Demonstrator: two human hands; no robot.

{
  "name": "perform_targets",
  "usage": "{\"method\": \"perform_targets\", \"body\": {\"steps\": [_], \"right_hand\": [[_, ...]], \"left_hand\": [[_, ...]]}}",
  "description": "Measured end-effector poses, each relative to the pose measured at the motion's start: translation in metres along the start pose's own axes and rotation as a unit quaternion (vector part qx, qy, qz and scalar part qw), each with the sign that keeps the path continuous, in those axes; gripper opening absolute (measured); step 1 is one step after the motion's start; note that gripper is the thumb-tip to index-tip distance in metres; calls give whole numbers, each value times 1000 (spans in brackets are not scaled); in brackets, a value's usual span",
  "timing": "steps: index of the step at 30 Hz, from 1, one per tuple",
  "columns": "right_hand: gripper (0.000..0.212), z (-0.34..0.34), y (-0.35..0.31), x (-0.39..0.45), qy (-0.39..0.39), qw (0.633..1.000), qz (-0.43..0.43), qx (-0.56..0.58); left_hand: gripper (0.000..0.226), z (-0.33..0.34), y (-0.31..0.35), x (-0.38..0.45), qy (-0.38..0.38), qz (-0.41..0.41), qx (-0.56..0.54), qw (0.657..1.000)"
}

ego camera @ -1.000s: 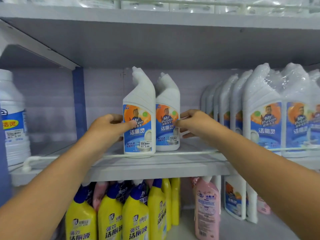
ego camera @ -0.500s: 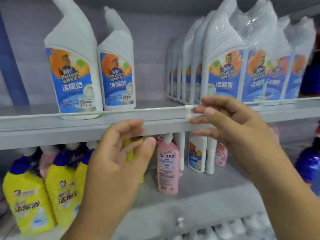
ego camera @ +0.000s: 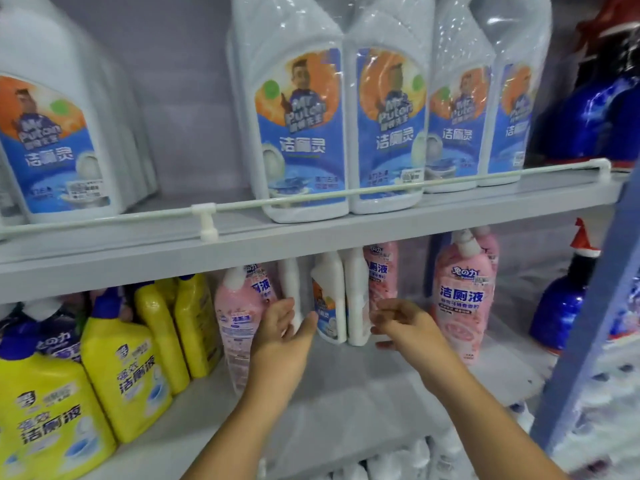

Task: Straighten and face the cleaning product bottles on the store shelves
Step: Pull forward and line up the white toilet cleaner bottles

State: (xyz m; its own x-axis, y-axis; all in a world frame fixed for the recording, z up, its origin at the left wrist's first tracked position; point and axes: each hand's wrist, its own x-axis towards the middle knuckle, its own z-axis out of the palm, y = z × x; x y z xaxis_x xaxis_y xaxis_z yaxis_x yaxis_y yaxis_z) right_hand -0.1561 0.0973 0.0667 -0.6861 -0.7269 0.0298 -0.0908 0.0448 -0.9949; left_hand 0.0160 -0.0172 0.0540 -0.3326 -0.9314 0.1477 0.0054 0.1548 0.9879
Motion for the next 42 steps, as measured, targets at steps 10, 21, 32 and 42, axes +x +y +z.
{"method": "perform_targets", "body": {"steps": [10, 21, 32, 42], "right_hand": [[72, -5, 46, 116, -133, 988, -38, -75], [79, 12, 67, 144, -112, 990, -67, -60], [95, -2, 83, 69, -32, 995, -58, -68], [96, -31, 73, 25, -39, 992, -92, -77]], "left_hand": [[40, 64, -13, 83, 153, 11, 135, 979], [73, 77, -34, 129, 190, -93, 188, 959], [38, 64, -48, 48, 167, -32, 125, 977], [48, 53, -28, -21, 42, -15, 174, 984]]}}
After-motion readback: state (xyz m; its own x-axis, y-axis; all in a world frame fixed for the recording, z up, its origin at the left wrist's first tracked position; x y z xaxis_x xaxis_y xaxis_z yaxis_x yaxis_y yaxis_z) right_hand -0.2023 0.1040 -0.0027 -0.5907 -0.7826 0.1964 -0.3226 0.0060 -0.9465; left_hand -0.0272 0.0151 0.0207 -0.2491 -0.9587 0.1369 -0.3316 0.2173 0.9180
